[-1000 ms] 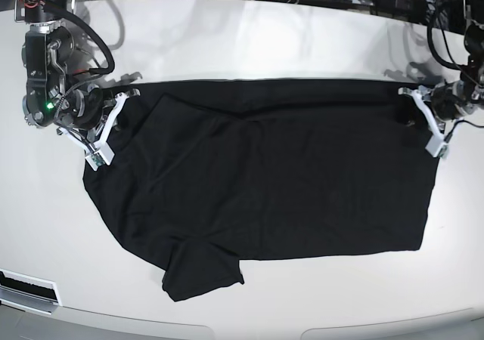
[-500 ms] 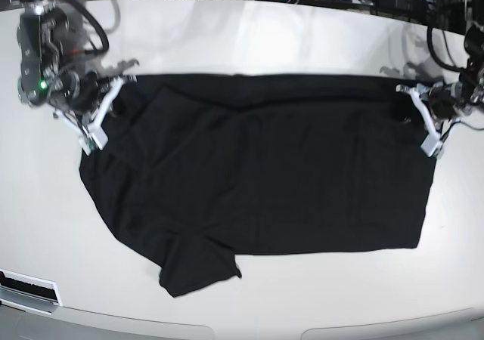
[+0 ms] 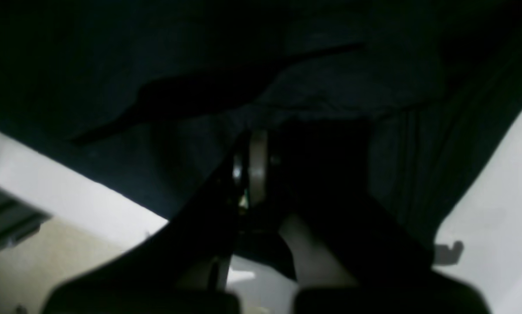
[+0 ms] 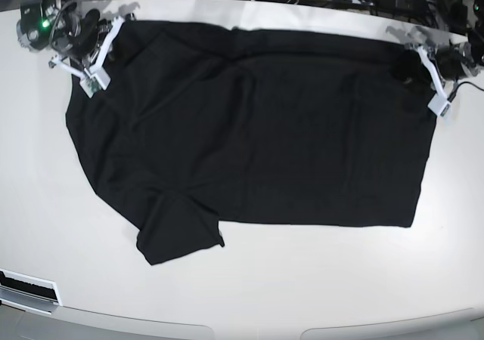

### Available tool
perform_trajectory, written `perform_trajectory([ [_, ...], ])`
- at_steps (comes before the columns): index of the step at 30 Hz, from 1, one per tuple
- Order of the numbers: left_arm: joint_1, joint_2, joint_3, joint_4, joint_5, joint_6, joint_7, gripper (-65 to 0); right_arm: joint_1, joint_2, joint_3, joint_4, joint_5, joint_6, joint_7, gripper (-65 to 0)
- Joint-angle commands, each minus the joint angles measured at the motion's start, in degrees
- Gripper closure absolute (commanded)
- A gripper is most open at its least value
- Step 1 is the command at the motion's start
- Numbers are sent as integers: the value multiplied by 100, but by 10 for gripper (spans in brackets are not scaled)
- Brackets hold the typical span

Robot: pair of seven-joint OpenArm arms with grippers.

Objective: Layout the t-shirt on the table in an organized manner, then fold the t-shirt properly
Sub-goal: 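Move the left gripper along the shirt edge toward the hem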

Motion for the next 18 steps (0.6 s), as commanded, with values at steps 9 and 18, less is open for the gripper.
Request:
perform_trajectory([
  [9, 457, -286, 26, 686, 490, 483, 765, 0, -234, 70, 13, 313, -481, -136, -341, 0],
  [18, 595, -382, -118, 791, 597, 483, 848, 0, -236, 81, 20, 313, -938, -822, -428, 0],
])
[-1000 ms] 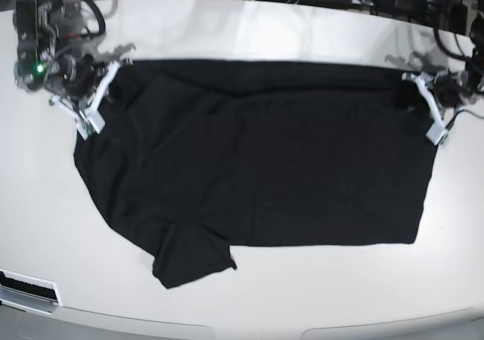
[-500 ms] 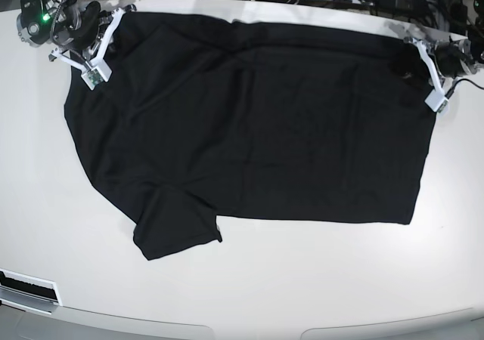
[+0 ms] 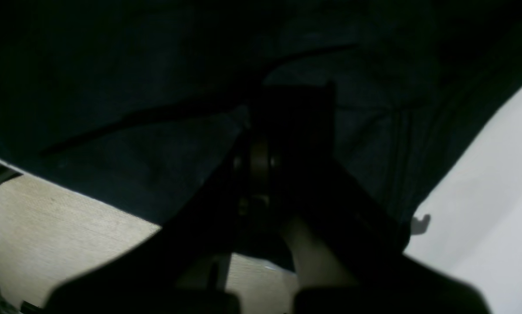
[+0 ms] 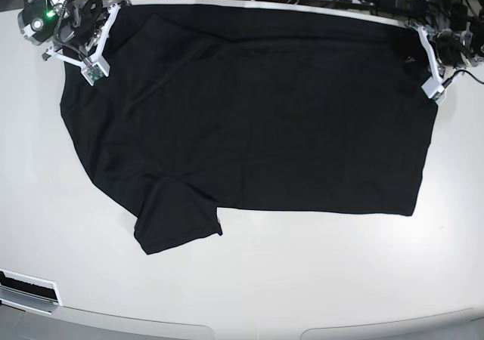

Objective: Layout the t-shirt on the table in an organized manner, then fold the t-shirt properly
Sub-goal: 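Move the left gripper along the shirt edge toward the hem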

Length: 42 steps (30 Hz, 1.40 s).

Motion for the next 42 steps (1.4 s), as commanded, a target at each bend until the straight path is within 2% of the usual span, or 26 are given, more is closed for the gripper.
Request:
perform_trajectory([
  [1, 50, -129, -103, -13, 323, 96, 302, 0, -33, 81, 28, 33, -153, -125, -173, 0],
  [4, 50, -125, -315, -13, 151, 92, 369, 0, -33, 81, 28, 33, 50, -153, -203, 0],
  [9, 50, -127, -564, -13, -188, 94, 822, 0, -33, 81, 31, 33, 151, -127, -415, 0],
  [15, 15, -162, -1080, -13, -264, 90, 817, 0, -17, 81, 28, 101, 153, -179, -455, 0],
  [20, 17, -407, -1655, -11, -1073, 79, 896, 0, -17, 81, 31, 772, 146, -256, -664, 0],
  [22, 15, -485, -1910, -11, -1357, -48, 890, 0, -17, 81, 35, 1126, 149, -256, -710, 0],
  [26, -153, -492, -2468, -13, -1884, -195, 879, 0, 0, 81, 35, 1711, 151, -256, -448, 0],
  [28, -391, -492, -2579, -17, -1888, -192, 807, 0, 44, 79, 35, 1860, 151, -262, -278, 0],
  [30, -649, -487, -2573, -35, -1770, -190, 595, -142, 151, 61, 35, 1884, 155, -264, -275, -6],
  [32, -903, -472, -2520, -120, -1744, -190, 354, -309, 205, 63, 35, 1884, 170, -396, -293, -110],
  [33, -1056, -470, -2463, -210, -1674, -168, 260, -354, 205, 63, 35, 1884, 170, -481, -286, -167],
  [35, -1449, -470, -2273, -505, -1456, -81, 92, -362, 205, 63, 35, 1884, 170, -549, -289, -259],
  [37, -1950, -472, -1976, -946, -1314, -94, -101, -362, 203, 63, 35, 1884, 168, -597, -216, -310],
  [42, -3237, -431, -1049, -2245, -1207, -481, -304, -362, 203, 63, 35, 1884, 168, -684, -188, -316],
])
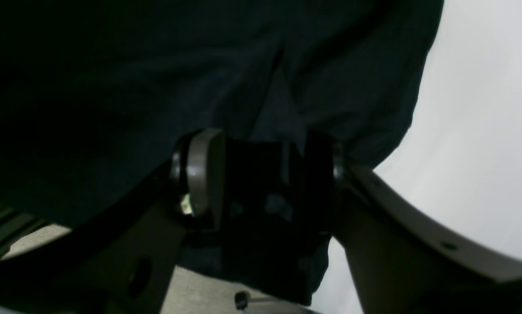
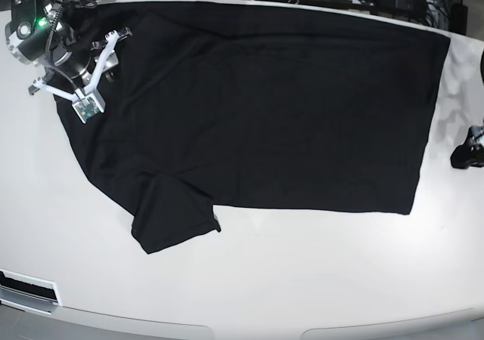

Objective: Layout the t-shirt on the table in an organized manner, then fold the t-shirt properly
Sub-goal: 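Move the left gripper along the shirt edge toward the hem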

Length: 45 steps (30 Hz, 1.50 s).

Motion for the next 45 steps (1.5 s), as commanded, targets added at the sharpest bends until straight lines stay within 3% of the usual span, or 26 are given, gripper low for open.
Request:
perform_trajectory([
  [1, -319, -142, 98, -177, -118, -76, -219, -362, -2, 59, 33, 109, -17, -17, 66, -316],
  [7, -1582, 236, 595, -1729, 658, -129, -990, -362, -2, 59, 33, 109, -17, -17, 66, -316],
  [12, -2037, 723, 752, -2411, 1543, -94, -1773, -362, -2, 59, 33, 109, -15, -17, 63, -316],
  [17, -1998, 1086, 1060, -2636, 2046, 817, -2647, -362, -4, 59, 33, 109, -17, -22, 20, -316],
  [19, -1956, 1147, 1106, -2649, 2059, 964, -2861, -362, -11, 59, 33, 109, -17, -22, -52, -316],
  [33, -1945, 1469, 1106, -2649, 2103, 1051, -2881, -359, -15, 59, 33, 109, -15, -105, -46, -316],
  [41, -2028, 1648, 1106, -2647, 1851, 197, -2267, -340, -15, 59, 33, 109, -15, -107, -42, -316],
  [45, -2188, 1587, 1106, -2645, 1784, 170, -2168, -340, -15, 59, 33, 109, -15, -105, -39, -316],
])
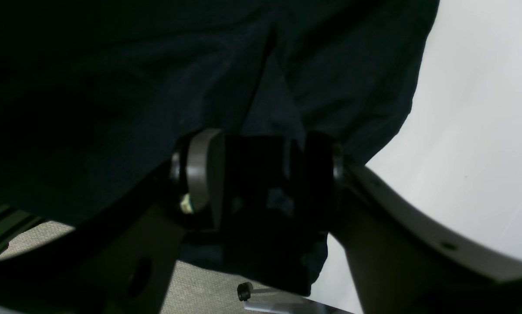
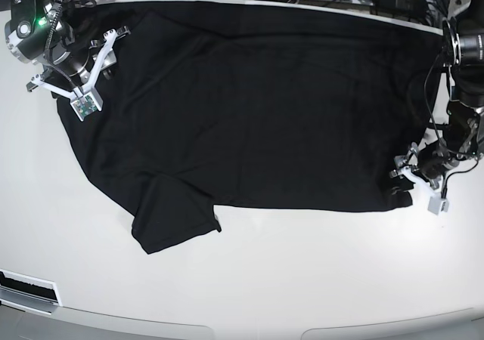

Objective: Layout the t-shirt on the table in an organized manner, then fold the t-shirt properly
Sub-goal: 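Move the left gripper along the shirt edge toward the hem, then grasp the shirt's opposite edge with the left gripper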

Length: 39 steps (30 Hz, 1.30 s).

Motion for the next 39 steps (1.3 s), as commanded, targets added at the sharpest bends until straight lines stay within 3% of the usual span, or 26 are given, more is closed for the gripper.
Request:
perform_trajectory([
  [1, -232, -162, -9, 72, -92, 46, -153, -340, 2, 63, 28, 109, 0, -15, 68, -316],
  [6, -472, -254, -9, 72, 155, 726, -433, -340, 0, 61, 28, 109, 2, -15, 66, -315],
  [13, -273, -4, 426, 72, 632, 979, -754, -339, 15, 61, 28, 109, 2, -13, 74, -316],
  [18, -245, -66, 697, 72, 723, 2013, -911, -340, 13, 63, 28, 109, -11, -11, 0, -315],
  [25, -262, -190, 420, 74, 721, 2688, -973, -340, 2, 63, 28, 109, 0, -15, 26, -315],
  [27, -264, -190, 372, 74, 608, 2638, -960, -340, 2, 61, 28, 109, 0, -13, 26, -315],
  [30, -299, -219, 372, 101, 393, 2129, -881, -340, 2, 61, 28, 109, 0, -15, 26, -315],
  [34, -334, -225, 356, 269, 378, 2087, -835, -340, 2, 63, 28, 109, 0, -15, 24, -316],
  [36, -376, -249, 356, 341, 424, 2240, -796, -340, 2, 63, 28, 109, -2, -13, 24, -315],
  [39, -442, -321, 350, 369, 535, 2874, -802, -340, 2, 61, 28, 109, 0, -15, 24, -316],
])
